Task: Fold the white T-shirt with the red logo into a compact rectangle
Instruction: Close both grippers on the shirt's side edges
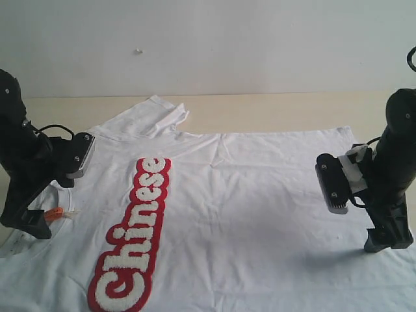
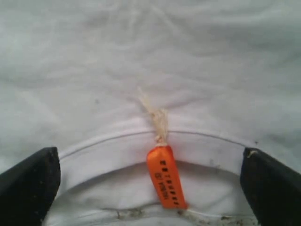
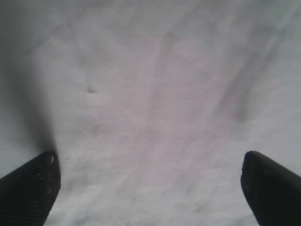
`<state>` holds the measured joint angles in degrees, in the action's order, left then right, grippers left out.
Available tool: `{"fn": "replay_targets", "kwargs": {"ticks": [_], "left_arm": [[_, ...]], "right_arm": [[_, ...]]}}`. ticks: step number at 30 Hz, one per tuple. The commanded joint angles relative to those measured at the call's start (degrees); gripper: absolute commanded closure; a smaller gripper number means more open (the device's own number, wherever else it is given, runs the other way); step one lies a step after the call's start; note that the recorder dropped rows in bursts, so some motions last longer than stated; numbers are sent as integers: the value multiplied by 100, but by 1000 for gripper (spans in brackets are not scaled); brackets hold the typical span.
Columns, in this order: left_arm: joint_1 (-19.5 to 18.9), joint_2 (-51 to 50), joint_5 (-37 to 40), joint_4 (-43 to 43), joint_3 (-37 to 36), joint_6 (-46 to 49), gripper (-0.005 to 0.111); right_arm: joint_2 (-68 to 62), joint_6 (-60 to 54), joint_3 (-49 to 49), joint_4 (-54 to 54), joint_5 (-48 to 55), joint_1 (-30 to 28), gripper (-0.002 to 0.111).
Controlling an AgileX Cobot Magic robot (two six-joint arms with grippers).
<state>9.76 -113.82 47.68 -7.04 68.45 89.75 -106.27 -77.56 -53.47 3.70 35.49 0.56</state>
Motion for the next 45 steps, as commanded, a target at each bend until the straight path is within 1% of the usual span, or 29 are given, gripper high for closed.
{"fn": "replay_targets", "kwargs": {"ticks": [1,6,12,14,16,17,18,19,20,22,23,24,26,30,40,42,43,44,45], "left_arm": [[-14,-17,66,-100,19,16,2],[-14,-17,66,-100,19,16,2],[-14,-17,66,-100,19,16,2],[-14,-17,66,-100,19,16,2],[-14,-66,81,-100,19,16,2],[-14,-137,80,-100,19,16,2],[-14,-185,80,-100,19,16,2],[-14,-252,80,-100,19,16,2],[-14,-292,80,-100,19,16,2],[-14,-355,56,-100,19,16,2],[-14,-355,56,-100,19,16,2],[-14,-355,41,-100,19,16,2],[-14,-345,43,-100,19,16,2],[-14,-355,43,-100,19,16,2],[-14,-378,152,-100,19,-65,2],[-14,-468,152,-100,19,-122,7],[-14,-553,140,-100,19,-212,20],[-14,-599,128,-100,19,-262,30],[-14,-669,103,-100,19,-386,53]], "right_arm": [[-40,-409,-8,-370,-16,-326,3],[-89,-580,-8,-370,112,-667,3],[-414,-690,-20,-370,168,-740,4],[-621,-690,-29,-370,168,-740,7],[-778,-690,-29,-370,168,-740,18],[-876,-702,-29,-370,117,-740,27],[-913,-702,-29,-370,92,-740,32],[-949,-702,-29,-370,-12,-740,45],[-961,-686,-29,-370,-75,-740,51],[-961,-677,-29,-370,-206,-740,75],[-961,-677,-29,-370,-209,-740,79],[-961,-624,-29,-370,-262,-728,87],[-961,-504,-29,-370,-302,-728,96],[-961,-504,-29,-370,-391,-728,108],[-961,-426,-29,-370,-380,-728,108],[-961,-310,-29,-370,-380,-728,108],[-961,-269,-29,-370,-380,-728,108],[-961,-269,-29,-370,-380,-728,108],[-961,-240,-29,-370,-380,-728,108]]}}
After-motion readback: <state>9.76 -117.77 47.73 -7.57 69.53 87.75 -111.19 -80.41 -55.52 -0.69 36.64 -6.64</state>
